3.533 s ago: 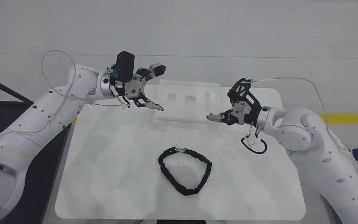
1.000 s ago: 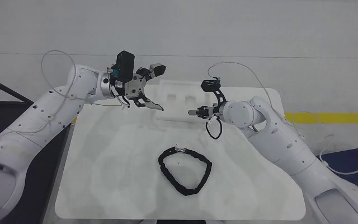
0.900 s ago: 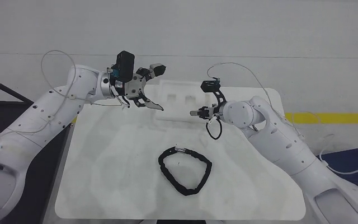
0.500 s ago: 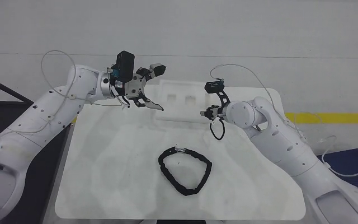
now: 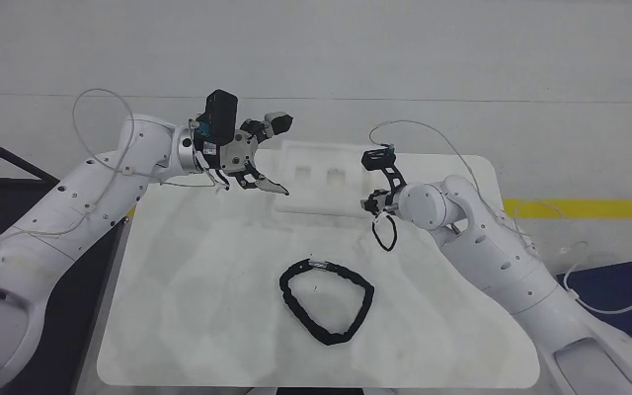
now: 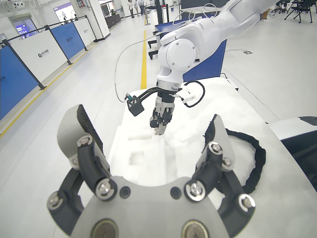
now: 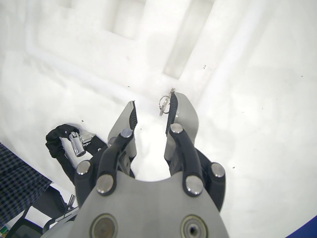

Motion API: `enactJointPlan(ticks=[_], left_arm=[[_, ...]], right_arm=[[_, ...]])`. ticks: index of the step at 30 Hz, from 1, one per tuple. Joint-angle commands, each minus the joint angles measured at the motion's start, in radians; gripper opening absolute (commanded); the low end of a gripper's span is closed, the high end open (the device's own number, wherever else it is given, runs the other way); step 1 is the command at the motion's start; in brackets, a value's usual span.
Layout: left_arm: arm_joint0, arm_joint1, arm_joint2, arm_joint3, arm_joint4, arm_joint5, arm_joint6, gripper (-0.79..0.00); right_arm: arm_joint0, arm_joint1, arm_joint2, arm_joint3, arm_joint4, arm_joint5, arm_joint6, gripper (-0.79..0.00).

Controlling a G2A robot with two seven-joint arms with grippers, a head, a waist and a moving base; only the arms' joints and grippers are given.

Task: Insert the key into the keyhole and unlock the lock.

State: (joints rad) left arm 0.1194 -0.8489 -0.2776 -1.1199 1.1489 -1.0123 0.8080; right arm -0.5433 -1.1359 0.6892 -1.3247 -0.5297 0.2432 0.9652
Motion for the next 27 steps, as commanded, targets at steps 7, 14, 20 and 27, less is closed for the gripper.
enactJointPlan(ticks=[7, 14, 20, 27], left_arm=[[0.000, 0.000, 0.000, 0.000, 0.000, 0.000, 0.000, 0.000], [0.000, 0.000, 0.000, 0.000, 0.000, 0.000, 0.000, 0.000], [0.000, 0.000, 0.000, 0.000, 0.000, 0.000, 0.000, 0.000], [0.000, 0.000, 0.000, 0.000, 0.000, 0.000, 0.000, 0.000]], right_arm=[[0.002, -0.017, -0.007, 0.043, -0.025, -0.007, -0.010, -0.665], [-0.001, -0.027, 0.002, 0.059, -0.044, 0.020, -0.010, -0.785], [0.015, -0.028, 0.035, 0.052, -0.034, 0.000, 0.030, -0.785], [0.035, -0.021, 0.101, 0.043, 0.035, -0.082, 0.096, -0.785]])
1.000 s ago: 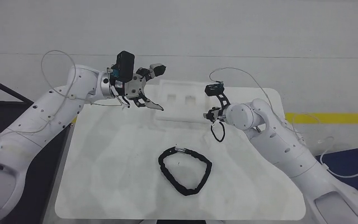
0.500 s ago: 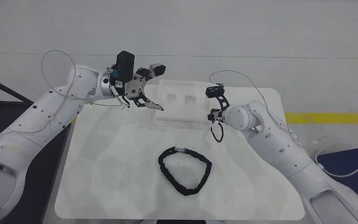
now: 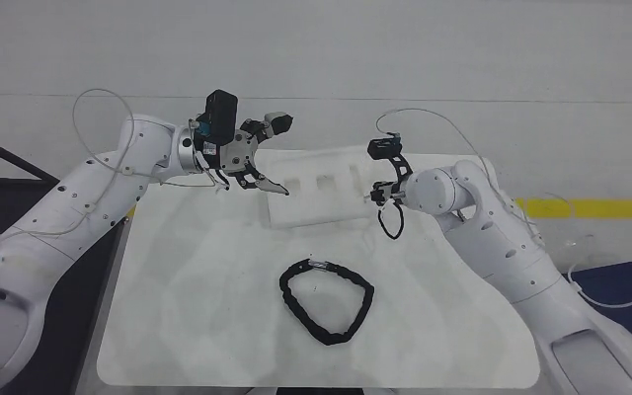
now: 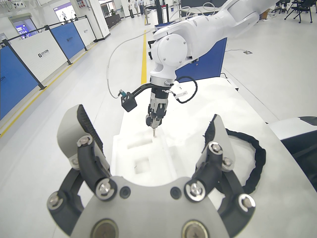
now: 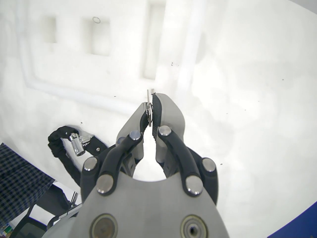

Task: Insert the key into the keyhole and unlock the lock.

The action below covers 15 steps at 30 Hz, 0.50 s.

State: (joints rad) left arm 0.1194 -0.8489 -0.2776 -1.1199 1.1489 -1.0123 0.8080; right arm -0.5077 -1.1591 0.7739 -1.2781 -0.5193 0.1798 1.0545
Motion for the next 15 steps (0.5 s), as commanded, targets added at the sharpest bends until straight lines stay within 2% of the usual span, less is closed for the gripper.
enactJointPlan(ticks=[1, 7, 15], left_arm=[[0.000, 0.000, 0.000, 0.000, 0.000, 0.000, 0.000, 0.000], [0.000, 0.000, 0.000, 0.000, 0.000, 0.000, 0.000, 0.000], [0.000, 0.000, 0.000, 0.000, 0.000, 0.000, 0.000, 0.000]], right_arm=[[-0.003, 0.004, 0.034, -0.008, 0.049, -0.033, 0.011, -0.785], [-0.053, 0.031, 0.157, -0.061, 0.194, -0.157, 0.044, -0.785], [-0.171, 0.078, 0.333, -0.166, 0.329, -0.242, 0.112, -0.785]])
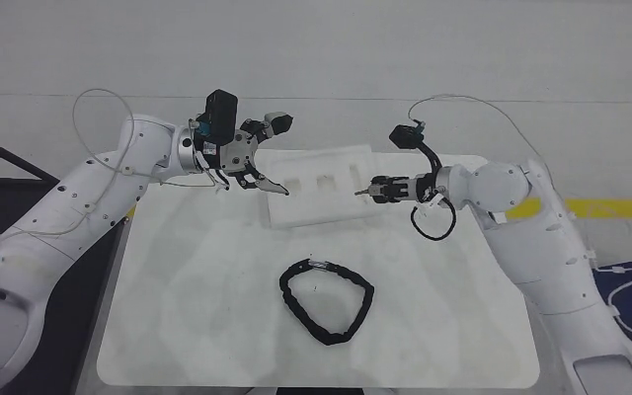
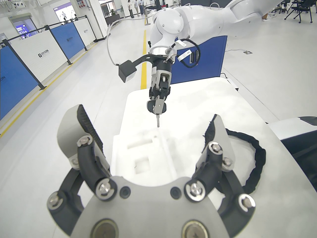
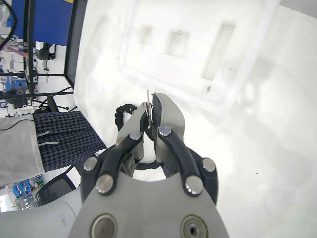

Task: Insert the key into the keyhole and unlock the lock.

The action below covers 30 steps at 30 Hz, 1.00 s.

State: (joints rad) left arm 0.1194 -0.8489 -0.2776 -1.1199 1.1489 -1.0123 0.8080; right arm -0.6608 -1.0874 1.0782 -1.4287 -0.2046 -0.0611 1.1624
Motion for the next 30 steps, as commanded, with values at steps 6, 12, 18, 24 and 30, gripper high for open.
enactJointPlan(ticks=[6, 12, 18, 24, 30], left_arm=[[0.000, 0.000, 0.000, 0.000, 0.000, 0.000, 0.000, 0.000], [0.000, 0.000, 0.000, 0.000, 0.000, 0.000, 0.000, 0.000], [0.000, 0.000, 0.000, 0.000, 0.000, 0.000, 0.000, 0.000], [0.000, 0.000, 0.000, 0.000, 0.000, 0.000, 0.000, 0.000], [0.000, 0.000, 0.000, 0.000, 0.000, 0.000, 0.000, 0.000]], right_arm=[[-0.114, 0.037, 0.154, -0.109, 0.088, -0.035, 0.033, -0.785], [-0.186, 0.066, 0.264, -0.187, 0.143, -0.066, 0.114, -0.785], [-0.238, 0.088, 0.325, -0.238, 0.177, -0.074, 0.207, -0.785], [-0.251, 0.094, 0.336, -0.242, 0.207, -0.079, 0.227, -0.785], [-0.251, 0.094, 0.336, -0.242, 0.207, -0.079, 0.227, -0.785]])
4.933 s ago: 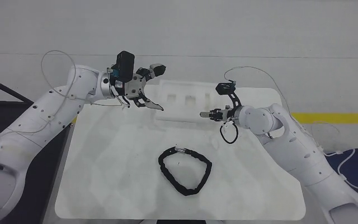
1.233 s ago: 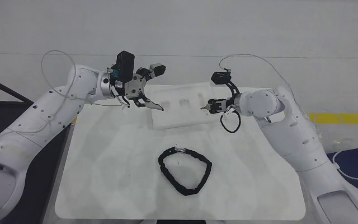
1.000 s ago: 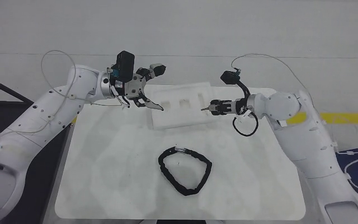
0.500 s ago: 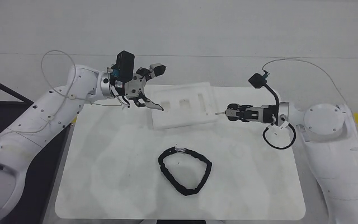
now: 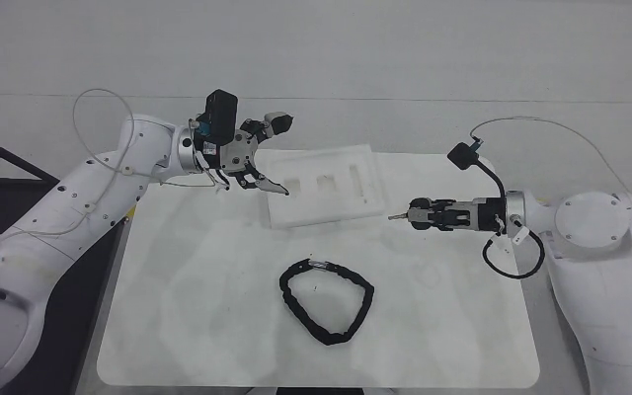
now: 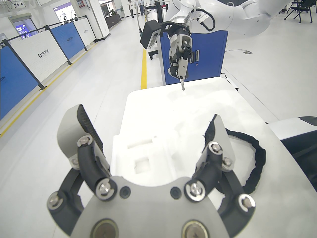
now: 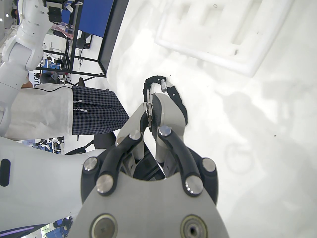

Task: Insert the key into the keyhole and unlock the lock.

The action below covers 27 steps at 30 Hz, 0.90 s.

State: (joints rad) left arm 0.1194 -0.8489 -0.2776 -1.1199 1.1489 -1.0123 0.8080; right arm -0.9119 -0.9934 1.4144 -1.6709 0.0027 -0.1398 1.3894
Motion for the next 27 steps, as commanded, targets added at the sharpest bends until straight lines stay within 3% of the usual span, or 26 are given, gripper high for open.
enactJointPlan(ticks=[1, 9, 19, 27], left_arm=[[0.000, 0.000, 0.000, 0.000, 0.000, 0.000, 0.000, 0.000], [0.029, 0.001, -0.015, -0.038, -0.002, 0.008, -0.058, 0.000], [0.185, 0.030, -0.001, -0.177, 0.099, 0.003, -0.059, 0.000], [0.279, 0.048, -0.022, -0.208, 0.243, 0.113, -0.085, 0.000]], right_arm=[[0.000, 0.000, 0.000, 0.000, 0.000, 0.000, 0.000, -0.785], [0.000, 0.000, 0.000, 0.000, 0.000, 0.000, 0.000, -0.785], [0.000, 0.000, 0.000, 0.000, 0.000, 0.000, 0.000, -0.785], [0.000, 0.000, 0.000, 0.000, 0.000, 0.000, 0.000, -0.785]])
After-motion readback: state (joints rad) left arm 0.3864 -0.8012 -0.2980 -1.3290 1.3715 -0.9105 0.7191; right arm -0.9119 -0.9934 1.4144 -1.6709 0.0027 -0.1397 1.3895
